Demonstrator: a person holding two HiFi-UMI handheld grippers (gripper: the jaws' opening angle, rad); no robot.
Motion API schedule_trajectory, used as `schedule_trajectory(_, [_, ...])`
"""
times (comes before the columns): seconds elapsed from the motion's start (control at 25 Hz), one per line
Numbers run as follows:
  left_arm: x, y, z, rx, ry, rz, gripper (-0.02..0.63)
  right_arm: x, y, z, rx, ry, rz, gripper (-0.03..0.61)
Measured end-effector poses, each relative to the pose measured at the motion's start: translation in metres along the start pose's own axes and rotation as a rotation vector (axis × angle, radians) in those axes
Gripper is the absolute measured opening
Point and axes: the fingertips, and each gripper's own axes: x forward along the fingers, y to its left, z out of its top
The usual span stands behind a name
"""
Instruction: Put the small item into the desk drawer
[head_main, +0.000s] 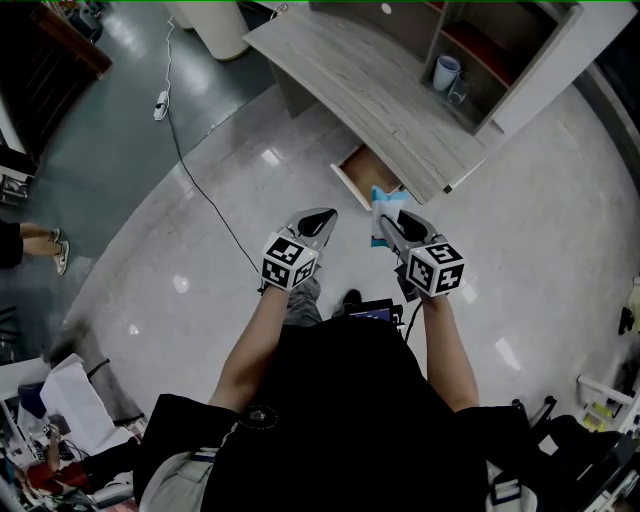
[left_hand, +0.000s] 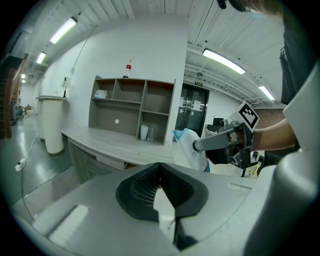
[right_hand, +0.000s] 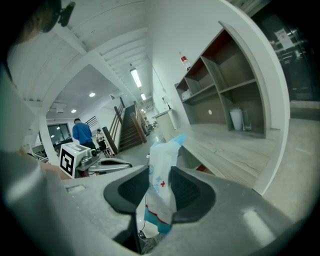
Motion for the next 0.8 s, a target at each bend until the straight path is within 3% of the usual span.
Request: schedule_trajectory(0.8, [0.051, 0.072, 0.041, 0.040, -0.005, -0.148, 0.002, 0.053, -0.024, 0.048, 0.032, -0.059, -0.145, 0.137])
